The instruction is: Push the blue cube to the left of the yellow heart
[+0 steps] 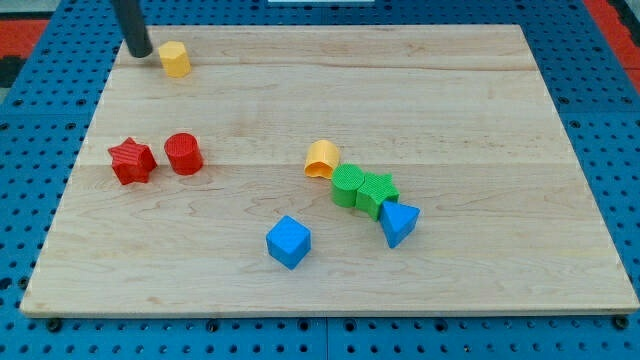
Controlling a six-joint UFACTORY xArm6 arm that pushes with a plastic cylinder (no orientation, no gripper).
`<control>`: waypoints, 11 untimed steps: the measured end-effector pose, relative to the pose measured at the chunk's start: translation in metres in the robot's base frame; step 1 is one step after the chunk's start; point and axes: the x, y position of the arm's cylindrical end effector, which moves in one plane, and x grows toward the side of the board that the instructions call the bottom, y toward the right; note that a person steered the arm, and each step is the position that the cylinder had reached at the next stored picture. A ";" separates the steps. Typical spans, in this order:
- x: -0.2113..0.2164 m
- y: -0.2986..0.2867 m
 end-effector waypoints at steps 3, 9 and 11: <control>0.067 0.225; 0.279 0.227; 0.312 0.184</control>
